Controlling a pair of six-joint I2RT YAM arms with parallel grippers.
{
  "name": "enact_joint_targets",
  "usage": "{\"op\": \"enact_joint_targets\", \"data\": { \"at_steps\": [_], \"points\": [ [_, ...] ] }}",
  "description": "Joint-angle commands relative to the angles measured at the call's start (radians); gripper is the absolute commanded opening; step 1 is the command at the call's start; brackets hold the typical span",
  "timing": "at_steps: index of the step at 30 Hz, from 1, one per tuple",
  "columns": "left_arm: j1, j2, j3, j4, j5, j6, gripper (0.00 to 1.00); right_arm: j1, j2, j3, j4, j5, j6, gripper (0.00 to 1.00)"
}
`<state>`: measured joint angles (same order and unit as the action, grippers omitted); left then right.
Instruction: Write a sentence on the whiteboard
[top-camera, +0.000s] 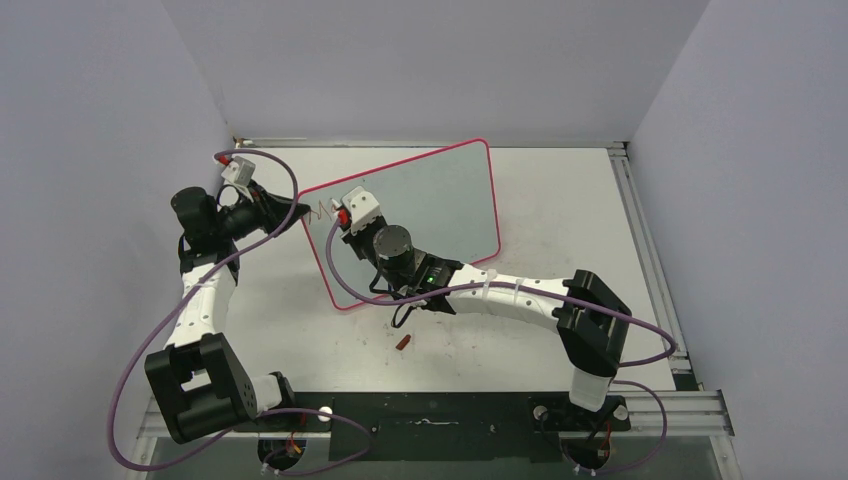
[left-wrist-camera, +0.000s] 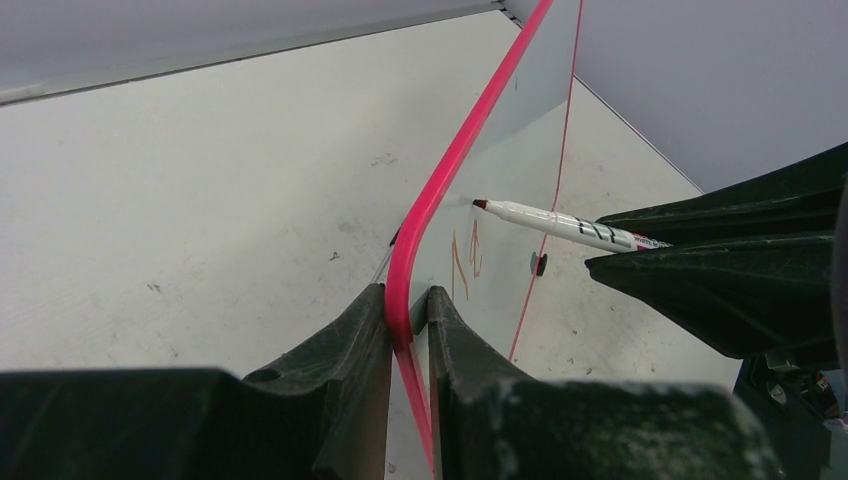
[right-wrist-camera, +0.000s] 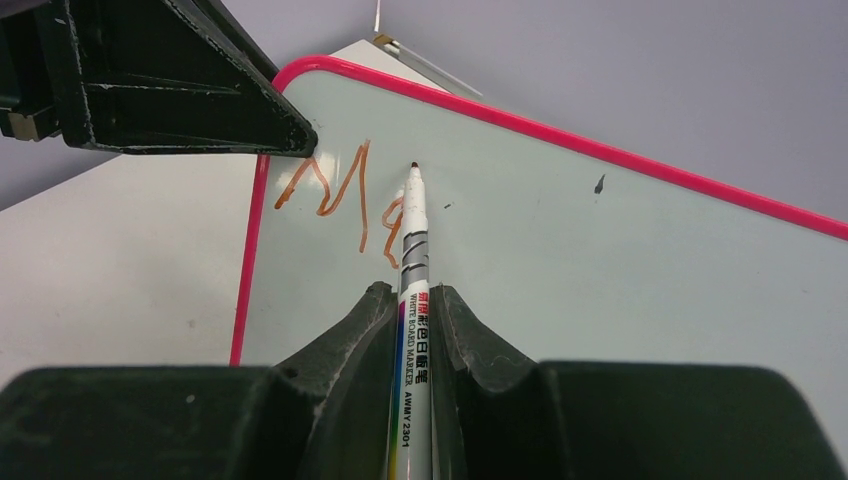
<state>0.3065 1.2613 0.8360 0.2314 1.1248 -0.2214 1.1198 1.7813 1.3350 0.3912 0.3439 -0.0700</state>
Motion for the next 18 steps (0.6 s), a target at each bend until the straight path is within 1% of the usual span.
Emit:
{"op": "enact_joint_targets", "data": {
  "at_steps": [1,18],
  "points": [
    [-0.006,0.008,-0.008,-0.047,-0.007,0.05,0.0,-0.003,0.01,0.018,0.026,0.018,0.005,0.05],
    [-0.007,0.003,-0.005,-0.05,-0.007,0.045,0.0,-0.005,0.028,-0.002,-0.01,0.021,0.025,0.05]
  ]
}}
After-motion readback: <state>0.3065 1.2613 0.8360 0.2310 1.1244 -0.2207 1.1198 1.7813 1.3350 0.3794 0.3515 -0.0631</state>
